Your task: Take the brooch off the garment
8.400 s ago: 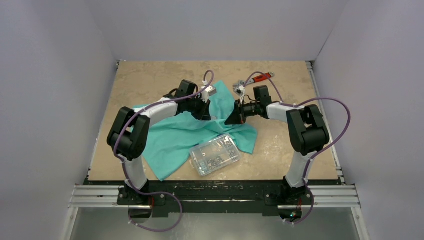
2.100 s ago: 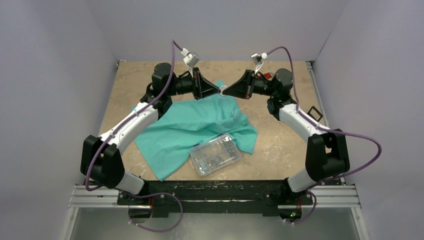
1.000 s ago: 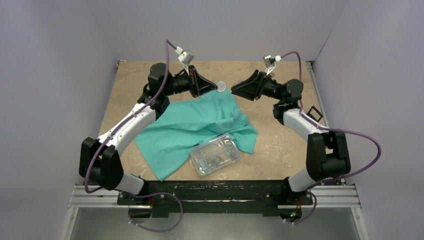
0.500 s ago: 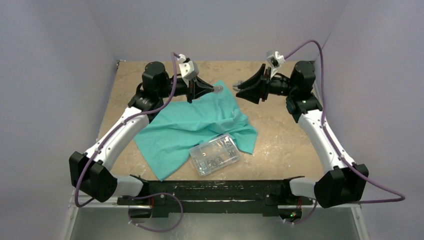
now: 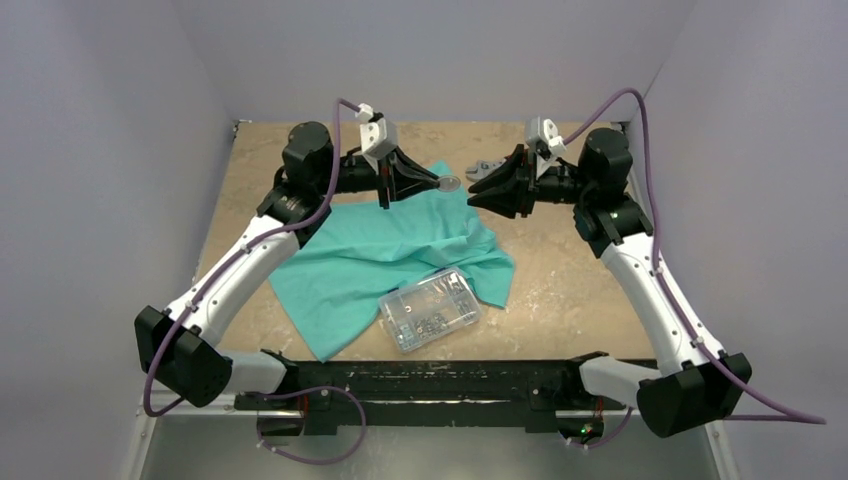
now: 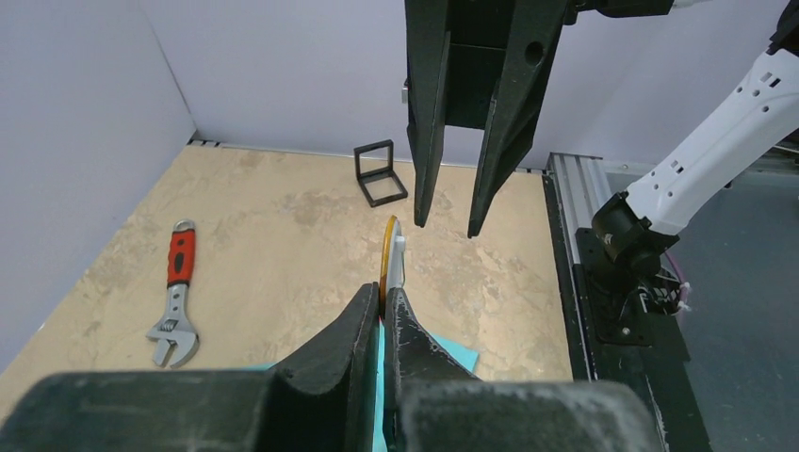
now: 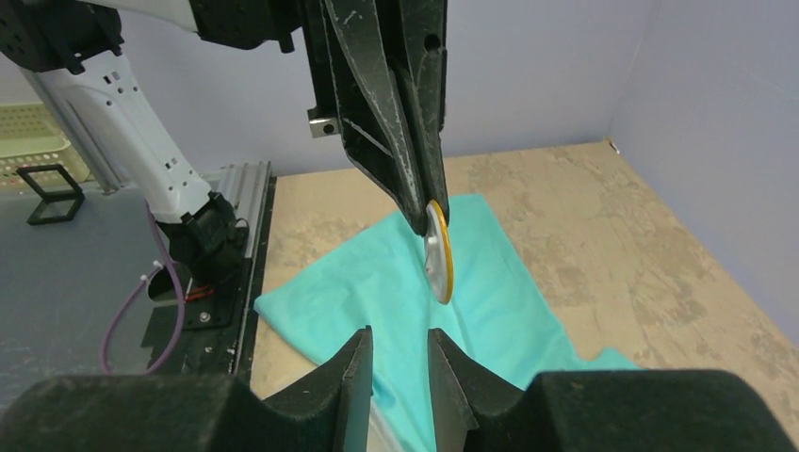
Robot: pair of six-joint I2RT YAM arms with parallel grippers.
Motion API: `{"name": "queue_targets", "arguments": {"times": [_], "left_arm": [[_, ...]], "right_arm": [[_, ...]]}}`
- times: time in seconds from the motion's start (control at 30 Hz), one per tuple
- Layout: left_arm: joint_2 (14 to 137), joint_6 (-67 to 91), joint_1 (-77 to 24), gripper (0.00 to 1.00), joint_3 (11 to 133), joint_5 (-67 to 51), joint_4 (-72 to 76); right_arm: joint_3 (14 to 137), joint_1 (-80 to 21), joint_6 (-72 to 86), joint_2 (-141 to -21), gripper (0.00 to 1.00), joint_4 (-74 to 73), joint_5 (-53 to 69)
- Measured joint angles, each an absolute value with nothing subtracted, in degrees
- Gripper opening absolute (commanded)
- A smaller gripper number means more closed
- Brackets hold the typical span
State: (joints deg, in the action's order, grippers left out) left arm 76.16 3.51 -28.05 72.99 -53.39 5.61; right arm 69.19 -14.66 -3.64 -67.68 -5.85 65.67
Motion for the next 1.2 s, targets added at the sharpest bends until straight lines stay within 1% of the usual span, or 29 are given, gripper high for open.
{"name": "queue_targets", "arguments": {"times": [0.27,0.4,0.5,0.57,0.87,0.97,1.07,1.2], "left_arm": [[76.40,6.44,-29.80,0.00,73.08,-53.80,6.81],[76.40,7.03,-30.09,0.00,73.08,-53.82,7.20],[76.40,7.51,-30.09,0.00,73.08,-53.80,7.55],[76.47,7.84,-30.09,0.00,73.08,-53.78,7.77],[77.03,9.15,-30.09,0.00,73.08,-53.80,8.16],[77.03,9.47,-30.09,0.00,73.08,-53.80,8.19],[77.03,9.63,-30.09,0.00,73.08,-53.80,8.21],[77.03,9.98,-30.09,0.00,73.08,-53.78,8.71]], "right_arm": [[69.19,-15.11,1.21,-68.05,0.28,-0.23,65.78],[69.14,-15.11,6.09,-68.51,0.25,4.86,65.78],[69.14,-15.16,8.40,-68.53,0.20,7.51,65.87],[69.10,-15.31,9.30,-68.53,0.20,8.40,66.11],[68.29,-15.49,10.44,-68.66,0.19,9.26,67.05],[68.16,-15.68,10.15,-68.75,0.24,8.97,67.05],[68.16,-15.86,9.37,-68.99,0.25,8.05,67.07],[68.12,-16.03,8.93,-69.28,0.18,7.01,67.05]]}}
